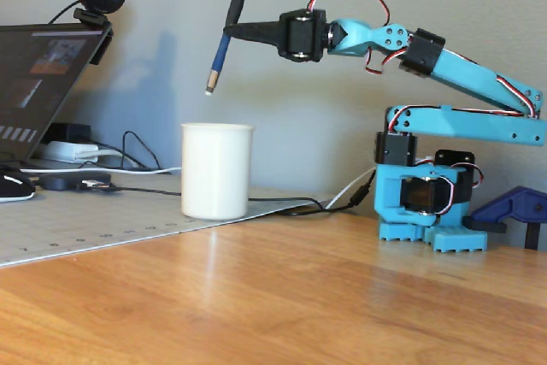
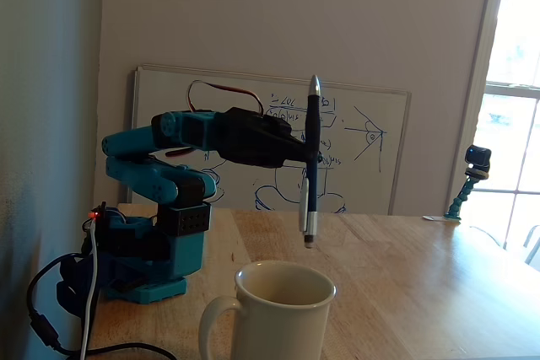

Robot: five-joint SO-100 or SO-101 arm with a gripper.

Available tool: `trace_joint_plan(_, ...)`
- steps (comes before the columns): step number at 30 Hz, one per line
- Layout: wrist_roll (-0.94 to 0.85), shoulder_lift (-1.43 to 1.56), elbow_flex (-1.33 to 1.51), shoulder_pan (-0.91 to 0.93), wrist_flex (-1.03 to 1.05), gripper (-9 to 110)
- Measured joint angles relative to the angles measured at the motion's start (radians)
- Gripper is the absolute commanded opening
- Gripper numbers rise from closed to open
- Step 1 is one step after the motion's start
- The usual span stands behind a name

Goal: Grasp a pen and put it in a mug.

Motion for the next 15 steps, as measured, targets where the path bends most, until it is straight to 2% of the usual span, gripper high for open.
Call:
trace_joint_plan(10, -0.002, -0.002, 0.184, 0.067, 0.000, 0)
trace_joint_plan(15, -0.002, -0.002, 0.232, 0.066, 0.000, 6)
